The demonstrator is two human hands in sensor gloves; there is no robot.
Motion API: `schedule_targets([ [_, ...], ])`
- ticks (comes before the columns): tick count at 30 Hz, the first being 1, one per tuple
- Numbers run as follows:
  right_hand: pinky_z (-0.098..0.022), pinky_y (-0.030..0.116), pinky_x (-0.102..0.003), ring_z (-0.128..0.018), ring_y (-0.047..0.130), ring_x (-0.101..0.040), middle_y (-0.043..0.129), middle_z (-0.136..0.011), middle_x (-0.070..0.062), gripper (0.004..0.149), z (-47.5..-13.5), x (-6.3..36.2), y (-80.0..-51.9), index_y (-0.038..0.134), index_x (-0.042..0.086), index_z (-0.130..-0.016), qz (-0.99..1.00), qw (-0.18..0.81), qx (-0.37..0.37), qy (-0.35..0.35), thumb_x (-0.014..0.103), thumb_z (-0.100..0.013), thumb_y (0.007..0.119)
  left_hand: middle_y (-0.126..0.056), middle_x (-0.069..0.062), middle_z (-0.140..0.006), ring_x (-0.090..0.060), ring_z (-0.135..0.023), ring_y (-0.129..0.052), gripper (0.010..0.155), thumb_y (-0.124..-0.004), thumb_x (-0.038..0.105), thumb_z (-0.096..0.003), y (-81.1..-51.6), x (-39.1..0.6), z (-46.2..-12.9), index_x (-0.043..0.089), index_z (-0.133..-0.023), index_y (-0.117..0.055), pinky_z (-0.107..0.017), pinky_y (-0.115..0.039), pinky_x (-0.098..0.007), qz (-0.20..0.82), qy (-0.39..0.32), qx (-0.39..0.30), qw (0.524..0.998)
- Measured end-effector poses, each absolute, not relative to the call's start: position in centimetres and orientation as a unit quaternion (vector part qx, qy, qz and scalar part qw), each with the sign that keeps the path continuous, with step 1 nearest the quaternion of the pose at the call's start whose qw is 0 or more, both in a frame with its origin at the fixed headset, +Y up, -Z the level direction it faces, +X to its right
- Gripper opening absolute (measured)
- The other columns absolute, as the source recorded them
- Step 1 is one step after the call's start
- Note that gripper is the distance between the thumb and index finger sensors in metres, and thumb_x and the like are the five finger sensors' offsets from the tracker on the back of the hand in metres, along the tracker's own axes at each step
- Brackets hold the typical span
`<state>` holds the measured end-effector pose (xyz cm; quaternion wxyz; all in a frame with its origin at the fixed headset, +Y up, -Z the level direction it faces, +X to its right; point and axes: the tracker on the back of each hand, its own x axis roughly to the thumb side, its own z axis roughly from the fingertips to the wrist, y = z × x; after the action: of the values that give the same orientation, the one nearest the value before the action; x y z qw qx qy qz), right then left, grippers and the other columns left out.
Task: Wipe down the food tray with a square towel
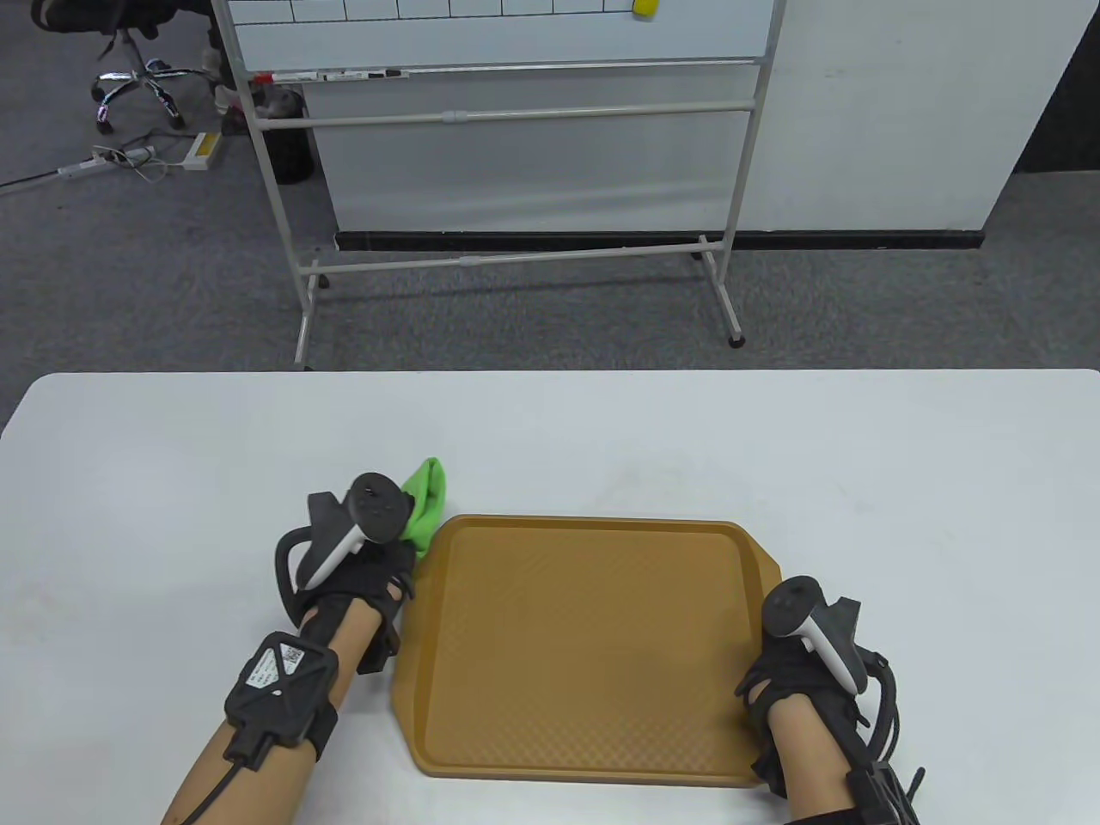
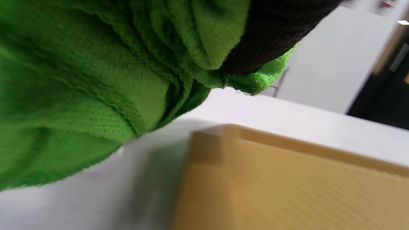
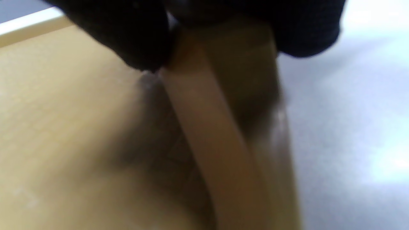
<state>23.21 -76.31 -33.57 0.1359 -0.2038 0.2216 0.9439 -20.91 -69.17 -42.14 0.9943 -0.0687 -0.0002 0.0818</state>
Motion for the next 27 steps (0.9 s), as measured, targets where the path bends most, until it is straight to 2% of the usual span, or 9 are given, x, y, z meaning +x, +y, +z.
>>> schedule_targets([
  [4,-0.042,0.076,-0.045,-0.066,0.085,-0.035,0.051,-0.107,-0.012,0.086,-33.6,23.2,-76.3,0.017,0.032,-0.103,0.944,0.137,-0.203,0.222,0.035,-0.047,0.082,-0.074,-0.007,-0.106,-0.033,-0.073,-0.089,0.061,-0.086,0.036,-0.0492,-70.1,-16.6,-41.7,0.030,-0.106,-0.063,-0.051,-0.076,-0.046,-0.004,-0.049,-0.091,0.995],
  [11,-0.042,0.076,-0.045,-0.066,0.084,-0.035,0.050,-0.107,-0.012,0.086,-33.6,23.3,-76.4,0.017,0.032,-0.103,0.943,0.141,-0.201,0.223,0.035,-0.047,0.082,-0.073,-0.006,-0.107,-0.040,-0.096,-0.071,0.061,-0.085,0.036,-0.0495,-72.8,-13.6,-41.7,0.031,-0.106,-0.062,-0.065,-0.064,-0.054,-0.079,-0.068,-0.130,0.986],
  [16,-0.042,0.076,-0.045,-0.066,0.085,-0.035,0.051,-0.107,-0.011,0.086,-33.6,23.3,-76.4,0.017,0.032,-0.103,0.944,0.140,-0.200,0.223,0.035,-0.047,0.082,-0.072,-0.007,-0.107,-0.042,-0.099,-0.065,0.061,-0.084,0.036,-0.0498,-73.9,-12.5,-42.1,0.030,-0.106,-0.061,-0.068,-0.059,-0.056,-0.067,-0.065,-0.141,0.986],
  [20,-0.042,0.077,-0.044,-0.066,0.086,-0.034,0.052,-0.108,-0.009,0.085,-33.5,23.6,-76.3,0.019,0.033,-0.103,0.943,0.147,-0.202,0.221,0.036,-0.046,0.082,-0.070,-0.008,-0.107,-0.041,-0.098,-0.068,0.062,-0.084,0.035,-0.0500,-74.6,-11.0,-42.6,0.029,-0.107,-0.060,-0.068,-0.060,-0.055,-0.028,-0.066,-0.154,0.985],
  [27,-0.042,0.077,-0.044,-0.066,0.086,-0.035,0.054,-0.108,-0.008,0.080,-33.5,24.4,-76.2,0.022,0.033,-0.104,0.937,0.182,-0.194,0.225,0.035,-0.047,0.078,-0.061,-0.007,-0.111,-0.039,-0.100,-0.067,0.062,-0.082,0.037,-0.0507,-75.3,-5.2,-42.9,0.030,-0.108,-0.057,-0.069,-0.061,-0.054,-0.017,-0.108,-0.147,0.983],
])
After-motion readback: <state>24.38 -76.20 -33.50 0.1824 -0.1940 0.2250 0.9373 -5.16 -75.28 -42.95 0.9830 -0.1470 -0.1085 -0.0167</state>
